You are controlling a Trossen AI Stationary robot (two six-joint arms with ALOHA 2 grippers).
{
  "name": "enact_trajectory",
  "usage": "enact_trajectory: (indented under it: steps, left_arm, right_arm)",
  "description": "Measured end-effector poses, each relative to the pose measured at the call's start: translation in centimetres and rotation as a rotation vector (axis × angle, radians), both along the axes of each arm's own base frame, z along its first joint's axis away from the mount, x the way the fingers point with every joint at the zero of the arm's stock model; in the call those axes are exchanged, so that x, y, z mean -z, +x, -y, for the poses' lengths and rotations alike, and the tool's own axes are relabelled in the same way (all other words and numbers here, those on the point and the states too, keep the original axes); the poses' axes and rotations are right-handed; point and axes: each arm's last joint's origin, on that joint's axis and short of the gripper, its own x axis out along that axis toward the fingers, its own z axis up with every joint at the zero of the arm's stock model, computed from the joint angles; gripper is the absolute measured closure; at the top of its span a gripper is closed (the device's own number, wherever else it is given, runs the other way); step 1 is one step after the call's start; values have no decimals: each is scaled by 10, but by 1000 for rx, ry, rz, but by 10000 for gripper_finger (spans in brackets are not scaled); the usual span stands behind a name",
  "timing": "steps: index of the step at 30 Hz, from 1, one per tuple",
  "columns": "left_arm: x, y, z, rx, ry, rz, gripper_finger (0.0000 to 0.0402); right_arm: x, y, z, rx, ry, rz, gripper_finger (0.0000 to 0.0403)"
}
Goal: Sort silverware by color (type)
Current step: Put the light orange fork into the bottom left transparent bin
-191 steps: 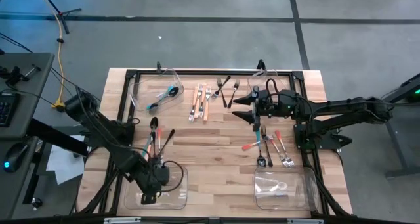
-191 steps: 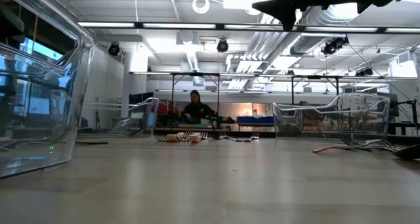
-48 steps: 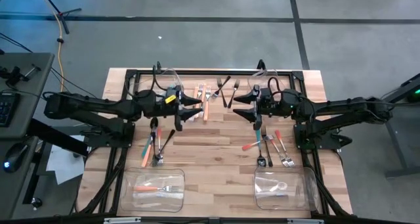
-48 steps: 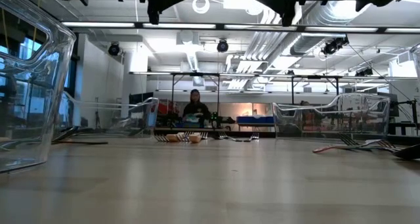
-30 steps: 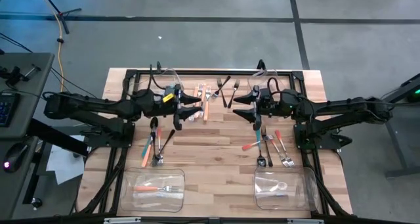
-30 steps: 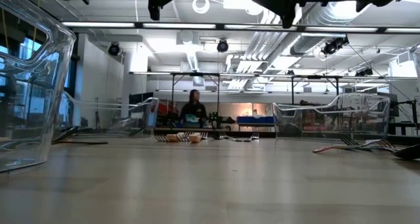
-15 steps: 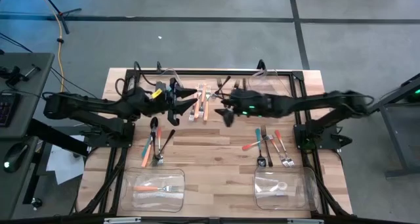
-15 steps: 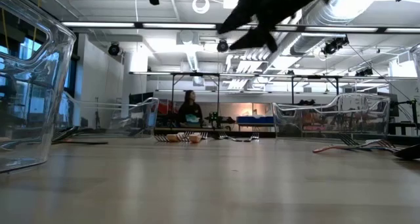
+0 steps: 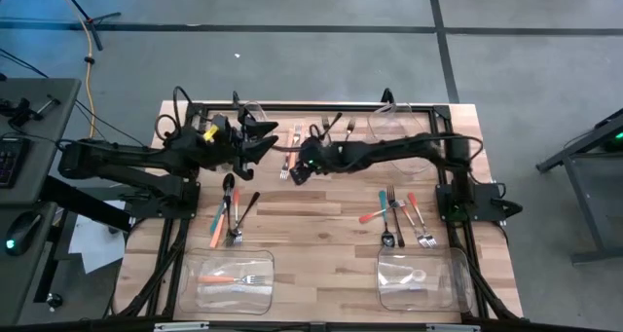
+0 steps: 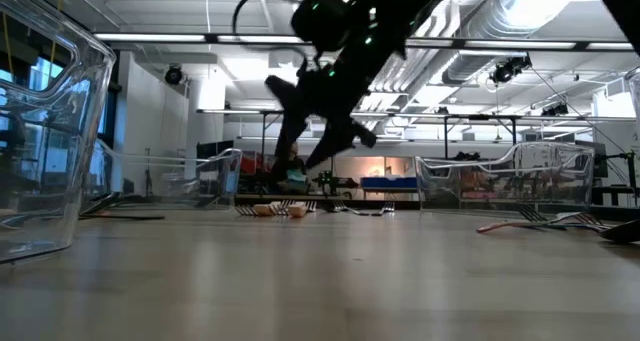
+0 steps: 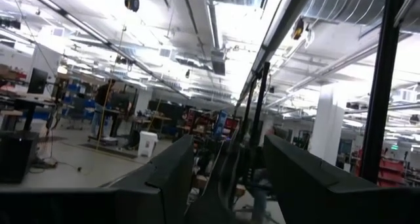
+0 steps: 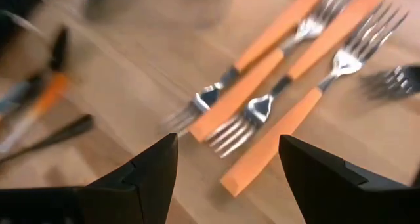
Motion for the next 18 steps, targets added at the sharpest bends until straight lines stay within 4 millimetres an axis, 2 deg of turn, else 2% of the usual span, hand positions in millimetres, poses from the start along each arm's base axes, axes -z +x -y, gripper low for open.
enact_trajectory:
  steps: [4, 9, 18]
  left_arm:
    - [-1, -1, 0, 0, 0, 4, 225]
    - [-1, -1, 0, 0, 0, 2, 225]
    - [-1, -1, 0, 0, 0, -1, 225]
  right_arm:
    - [24, 12, 1, 17, 29, -92, 153]
    - [46, 16, 2, 59, 63, -183, 153]
    - [54, 13, 1, 86, 58, -245, 153]
